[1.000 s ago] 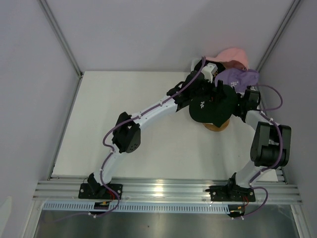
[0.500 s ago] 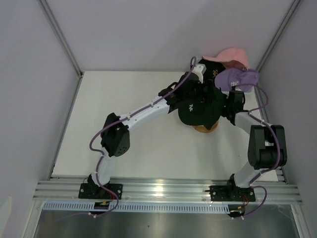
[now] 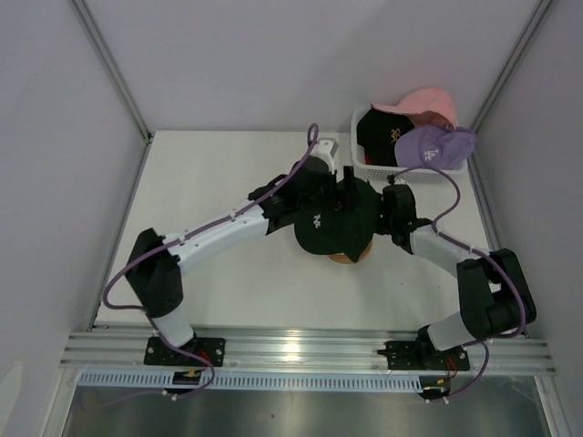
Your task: Stack the hats
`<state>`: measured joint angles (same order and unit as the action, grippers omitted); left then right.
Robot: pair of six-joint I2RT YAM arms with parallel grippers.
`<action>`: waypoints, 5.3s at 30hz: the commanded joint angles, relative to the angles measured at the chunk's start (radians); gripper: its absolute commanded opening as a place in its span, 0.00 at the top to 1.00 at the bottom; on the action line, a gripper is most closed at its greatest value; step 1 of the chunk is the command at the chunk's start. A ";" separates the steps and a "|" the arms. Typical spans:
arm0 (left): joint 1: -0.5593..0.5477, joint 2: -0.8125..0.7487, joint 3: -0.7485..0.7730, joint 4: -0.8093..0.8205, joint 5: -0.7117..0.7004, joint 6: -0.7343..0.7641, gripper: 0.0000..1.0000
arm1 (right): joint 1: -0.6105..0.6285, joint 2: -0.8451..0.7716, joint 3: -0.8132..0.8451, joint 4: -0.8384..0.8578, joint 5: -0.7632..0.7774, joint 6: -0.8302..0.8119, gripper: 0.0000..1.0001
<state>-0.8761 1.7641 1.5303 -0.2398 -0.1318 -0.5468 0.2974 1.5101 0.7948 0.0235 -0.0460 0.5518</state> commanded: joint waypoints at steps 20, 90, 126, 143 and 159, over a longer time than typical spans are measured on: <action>-0.067 -0.255 -0.358 -0.325 -0.195 -0.073 0.07 | 0.177 -0.320 -0.260 -0.245 -0.039 0.010 0.47; -0.187 -0.155 -0.102 -0.429 -0.465 0.061 0.04 | -0.043 -0.530 -0.256 -0.219 -0.032 0.139 0.62; -0.187 -0.104 0.011 -0.461 -0.420 0.142 0.04 | -0.169 -0.502 -0.155 -0.277 -0.361 -0.039 0.47; -0.184 -0.241 -0.022 -0.454 -0.470 0.100 0.00 | -0.153 -0.312 -0.282 -0.119 -0.308 -0.007 0.97; 0.118 -0.842 -0.648 -0.081 -0.204 -0.159 0.01 | -0.113 -0.332 -0.273 -0.166 -0.296 0.002 0.87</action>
<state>-0.7841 0.9958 0.9554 -0.4831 -0.4358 -0.6327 0.1806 1.2087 0.5091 -0.0631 -0.3882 0.5728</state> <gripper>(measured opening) 0.994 0.110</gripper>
